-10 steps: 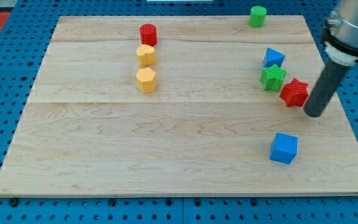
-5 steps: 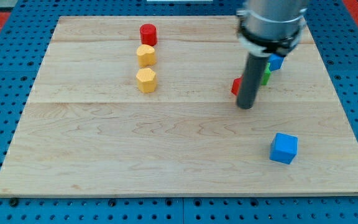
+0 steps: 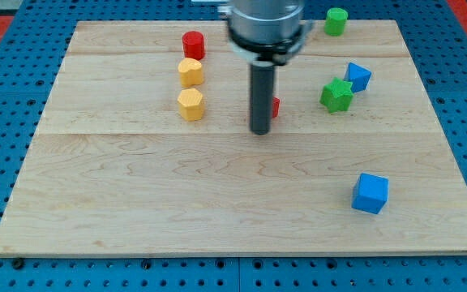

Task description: Push the red star below the yellow hexagon

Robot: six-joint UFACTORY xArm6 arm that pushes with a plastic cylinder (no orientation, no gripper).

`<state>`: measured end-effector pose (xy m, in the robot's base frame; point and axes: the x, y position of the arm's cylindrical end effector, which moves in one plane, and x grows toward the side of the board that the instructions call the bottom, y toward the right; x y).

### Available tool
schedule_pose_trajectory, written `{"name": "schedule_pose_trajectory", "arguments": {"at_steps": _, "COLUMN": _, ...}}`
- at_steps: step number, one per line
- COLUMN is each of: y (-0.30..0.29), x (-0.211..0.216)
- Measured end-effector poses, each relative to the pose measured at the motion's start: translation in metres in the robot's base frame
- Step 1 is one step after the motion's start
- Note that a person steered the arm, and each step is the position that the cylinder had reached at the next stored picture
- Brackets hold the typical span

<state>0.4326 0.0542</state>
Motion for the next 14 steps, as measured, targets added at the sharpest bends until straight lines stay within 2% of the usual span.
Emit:
{"name": "schedule_pose_trajectory", "arguments": {"at_steps": 1, "y": 0.026, "x": -0.038}}
{"name": "schedule_pose_trajectory", "arguments": {"at_steps": 2, "y": -0.012, "x": -0.064}}
{"name": "schedule_pose_trajectory", "arguments": {"at_steps": 3, "y": 0.017, "x": -0.093}}
{"name": "schedule_pose_trajectory", "arguments": {"at_steps": 4, "y": 0.021, "x": -0.136}}
{"name": "schedule_pose_trajectory", "arguments": {"at_steps": 5, "y": 0.009, "x": -0.126}}
{"name": "schedule_pose_trajectory", "arguments": {"at_steps": 6, "y": -0.012, "x": -0.086}}
{"name": "schedule_pose_trajectory", "arguments": {"at_steps": 7, "y": -0.001, "x": -0.080}}
{"name": "schedule_pose_trajectory", "arguments": {"at_steps": 9, "y": 0.014, "x": -0.081}}
{"name": "schedule_pose_trajectory", "arguments": {"at_steps": 11, "y": -0.031, "x": -0.109}}
{"name": "schedule_pose_trajectory", "arguments": {"at_steps": 12, "y": -0.077, "x": -0.093}}
{"name": "schedule_pose_trajectory", "arguments": {"at_steps": 13, "y": -0.089, "x": -0.039}}
{"name": "schedule_pose_trajectory", "arguments": {"at_steps": 14, "y": -0.088, "x": -0.010}}
